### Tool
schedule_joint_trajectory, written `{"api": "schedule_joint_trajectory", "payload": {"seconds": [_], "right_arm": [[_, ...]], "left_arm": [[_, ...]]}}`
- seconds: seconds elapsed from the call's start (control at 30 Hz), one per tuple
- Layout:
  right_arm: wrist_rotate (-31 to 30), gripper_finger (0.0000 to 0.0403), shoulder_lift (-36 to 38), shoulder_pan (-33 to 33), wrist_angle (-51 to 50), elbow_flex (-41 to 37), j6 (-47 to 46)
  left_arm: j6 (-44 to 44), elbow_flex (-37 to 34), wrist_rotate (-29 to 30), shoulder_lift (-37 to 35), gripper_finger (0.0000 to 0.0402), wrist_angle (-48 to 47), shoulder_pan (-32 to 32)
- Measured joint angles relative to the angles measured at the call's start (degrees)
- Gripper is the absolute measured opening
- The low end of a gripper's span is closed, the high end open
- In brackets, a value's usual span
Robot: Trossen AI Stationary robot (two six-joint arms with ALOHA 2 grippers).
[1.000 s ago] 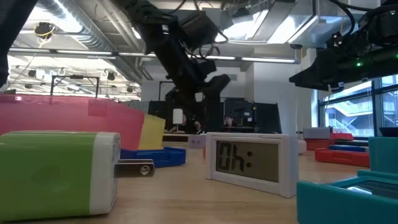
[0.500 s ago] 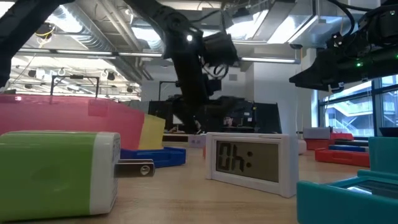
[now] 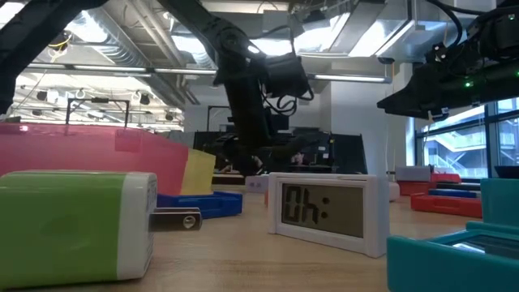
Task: Pick & Place Office items
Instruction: Put the blue charger adapter into the yellow bin
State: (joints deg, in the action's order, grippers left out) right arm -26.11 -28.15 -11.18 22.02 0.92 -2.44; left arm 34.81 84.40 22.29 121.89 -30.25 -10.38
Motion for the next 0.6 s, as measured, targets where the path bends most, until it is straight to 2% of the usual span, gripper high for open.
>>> {"api": "schedule_joint_trajectory", "payload": {"seconds": [0.33, 0.43, 0.6], "right_arm": [[0.02, 0.0269, -0.01, 0.0, 0.02, -0.01, 0.0], [0.02, 0.0269, -0.01, 0.0, 0.04, 0.01, 0.0], [0.03, 0.0269, 0.01, 0.0, 0.03, -0.01, 0.0]], "left_arm": [[-2.56, 0.0, -1.74, -0.04, 0.0226, 0.6, 0.2], [-5.09, 0.0, -1.54, -0.56, 0.0214, 1.25, 0.34], [-10.8, -0.02, -0.01, -3.09, 0.0216, 1.21, 0.66]]}}
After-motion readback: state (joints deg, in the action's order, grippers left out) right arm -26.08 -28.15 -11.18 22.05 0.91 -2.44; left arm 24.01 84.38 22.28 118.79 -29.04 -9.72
